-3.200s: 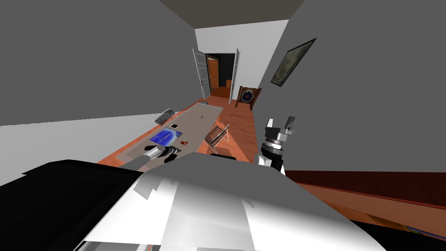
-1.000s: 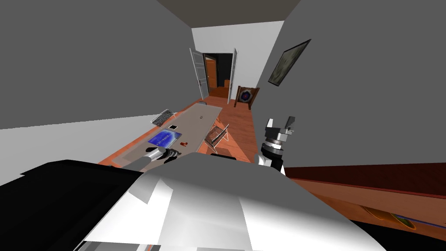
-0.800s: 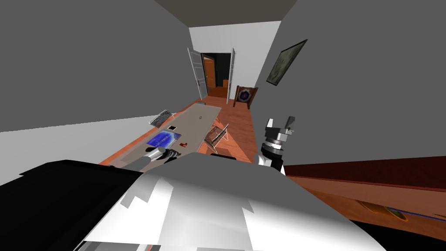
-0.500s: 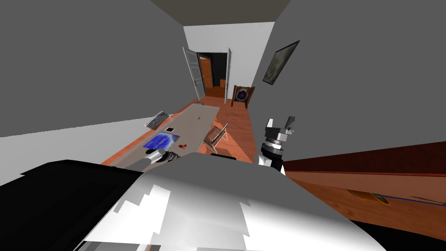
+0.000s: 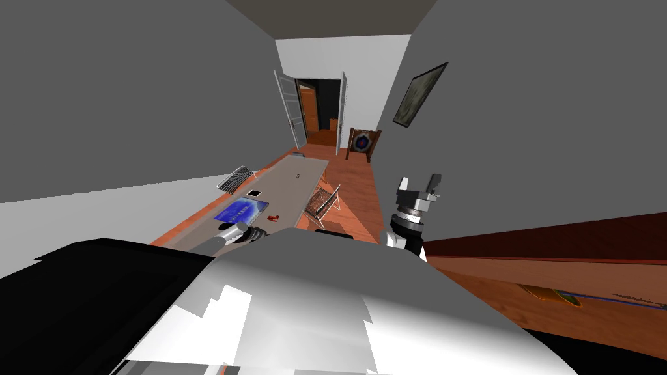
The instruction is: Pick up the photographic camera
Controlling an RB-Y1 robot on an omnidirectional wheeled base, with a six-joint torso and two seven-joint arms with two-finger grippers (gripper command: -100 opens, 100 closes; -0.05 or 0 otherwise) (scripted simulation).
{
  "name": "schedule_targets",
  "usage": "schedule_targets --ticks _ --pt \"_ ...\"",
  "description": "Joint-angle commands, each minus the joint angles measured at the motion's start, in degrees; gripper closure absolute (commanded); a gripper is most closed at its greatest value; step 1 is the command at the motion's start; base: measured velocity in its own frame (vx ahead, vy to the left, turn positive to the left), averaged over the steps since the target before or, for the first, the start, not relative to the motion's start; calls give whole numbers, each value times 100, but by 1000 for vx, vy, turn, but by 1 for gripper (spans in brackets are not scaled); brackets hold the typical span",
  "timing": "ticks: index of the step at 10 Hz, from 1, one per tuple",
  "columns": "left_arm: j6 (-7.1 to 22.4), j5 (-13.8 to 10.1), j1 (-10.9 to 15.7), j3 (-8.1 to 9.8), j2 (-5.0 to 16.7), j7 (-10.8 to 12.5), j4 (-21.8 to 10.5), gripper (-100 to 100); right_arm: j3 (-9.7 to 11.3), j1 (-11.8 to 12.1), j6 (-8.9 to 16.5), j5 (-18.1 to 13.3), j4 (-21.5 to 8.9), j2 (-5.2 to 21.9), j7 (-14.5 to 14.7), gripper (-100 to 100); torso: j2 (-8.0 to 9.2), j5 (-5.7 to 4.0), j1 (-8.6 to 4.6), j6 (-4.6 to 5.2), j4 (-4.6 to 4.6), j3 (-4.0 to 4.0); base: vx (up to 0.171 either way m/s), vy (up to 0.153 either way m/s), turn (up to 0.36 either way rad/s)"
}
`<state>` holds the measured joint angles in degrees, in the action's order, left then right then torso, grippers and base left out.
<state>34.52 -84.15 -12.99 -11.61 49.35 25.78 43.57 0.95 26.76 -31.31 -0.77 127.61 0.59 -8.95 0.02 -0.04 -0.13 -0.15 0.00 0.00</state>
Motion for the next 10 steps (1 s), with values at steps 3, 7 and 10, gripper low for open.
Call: schedule_targets --ticks 3,7,10 --pt "0 0 -1 0 0 -1 0 -100 0 0 0 0 0 0 0 0 1 1 4 1 0 1 -1 4 -10" --pt "-189 150 -122 154 -207 156 -411 -100 -1 1 0 0 0 1 0 0 -1 8 44 -5 -1 -1 8 75 129" --pt "-196 182 -142 137 -188 252 -347 -100 -1 0 0 0 0 1 0 0 4 8 29 2 1 2 -3 60 -13"
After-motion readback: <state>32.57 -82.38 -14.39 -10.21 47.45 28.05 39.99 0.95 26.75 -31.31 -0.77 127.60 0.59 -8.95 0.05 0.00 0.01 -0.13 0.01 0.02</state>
